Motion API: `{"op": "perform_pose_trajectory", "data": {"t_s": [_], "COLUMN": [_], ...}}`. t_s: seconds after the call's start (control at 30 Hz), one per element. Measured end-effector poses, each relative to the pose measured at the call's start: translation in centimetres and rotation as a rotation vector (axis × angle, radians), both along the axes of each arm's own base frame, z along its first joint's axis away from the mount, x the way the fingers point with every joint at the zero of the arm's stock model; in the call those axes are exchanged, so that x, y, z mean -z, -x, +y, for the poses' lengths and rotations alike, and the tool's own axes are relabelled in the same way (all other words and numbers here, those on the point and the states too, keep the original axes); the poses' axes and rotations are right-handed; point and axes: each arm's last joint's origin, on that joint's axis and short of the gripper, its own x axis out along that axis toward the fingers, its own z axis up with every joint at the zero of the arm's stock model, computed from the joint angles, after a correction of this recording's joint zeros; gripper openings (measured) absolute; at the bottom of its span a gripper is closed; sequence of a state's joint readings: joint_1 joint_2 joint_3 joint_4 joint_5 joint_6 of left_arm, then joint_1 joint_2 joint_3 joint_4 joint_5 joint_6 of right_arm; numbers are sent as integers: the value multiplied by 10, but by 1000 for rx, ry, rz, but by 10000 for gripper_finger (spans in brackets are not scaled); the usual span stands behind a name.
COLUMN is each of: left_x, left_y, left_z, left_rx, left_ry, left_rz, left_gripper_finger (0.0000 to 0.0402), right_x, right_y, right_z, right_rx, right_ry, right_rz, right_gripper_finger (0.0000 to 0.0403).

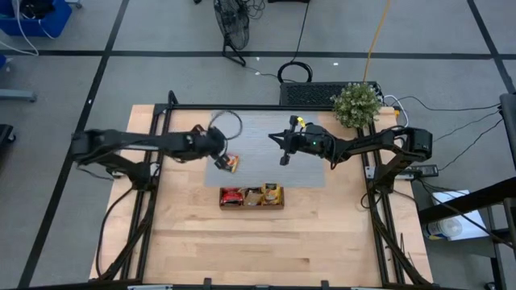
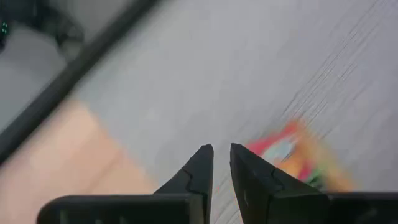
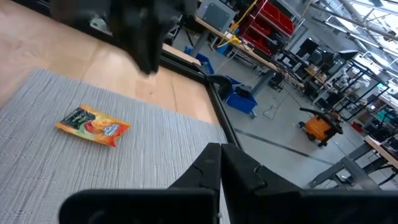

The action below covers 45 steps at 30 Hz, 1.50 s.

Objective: Pick & Place Tea
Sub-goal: Put the yellow tea bag into the right section of the wooden organizer

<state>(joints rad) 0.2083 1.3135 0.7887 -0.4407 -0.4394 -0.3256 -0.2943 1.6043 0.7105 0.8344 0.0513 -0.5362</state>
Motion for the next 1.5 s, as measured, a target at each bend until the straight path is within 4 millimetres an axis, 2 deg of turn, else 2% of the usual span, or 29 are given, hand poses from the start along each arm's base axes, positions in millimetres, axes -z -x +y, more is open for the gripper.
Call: {"op": "perform_pose_trajectory", "data": {"t_s": [0.1,0.23,0.4,0.53,0.63,0.73,1.0,1.13,1.2,1.3,1.43,1.5], "left_x": [29,53,57,57,63,70,81,83,88,96,99,92], "left_y": [-6,-10,-15,-13,-17,-20,-29,-30,-30,-33,-34,-33], "left_z": [14,26,30,39,46,47,39,33,33,34,32,31], "left_rx": [-15,87,-10,-31,-42,-21,44,44,36,28,71,110], "left_ry": [18,7,161,376,423,446,445,385,380,379,364,348], "left_rz": [150,329,188,72,31,24,54,103,128,148,166,148], "left_gripper_finger": [63,63,63,63,72,104,243,274,272,244,172,126], "right_x": [0,0,0,0,0,1,2,2,2,2,2,2], "right_y": [0,0,0,0,0,0,0,0,0,0,0,0], "right_z": [0,0,0,0,0,0,0,0,0,0,0,0], "right_rx": [0,0,2,3,3,4,4,4,4,4,4,4], "right_ry": [0,0,-17,-18,-19,-28,-31,-31,-31,-31,-31,-32], "right_rz": [0,1,-5,-6,-4,4,13,13,14,13,12,13], "right_gripper_finger": [0,0,0,0,0,0,0,0,0,0,0,0]}}
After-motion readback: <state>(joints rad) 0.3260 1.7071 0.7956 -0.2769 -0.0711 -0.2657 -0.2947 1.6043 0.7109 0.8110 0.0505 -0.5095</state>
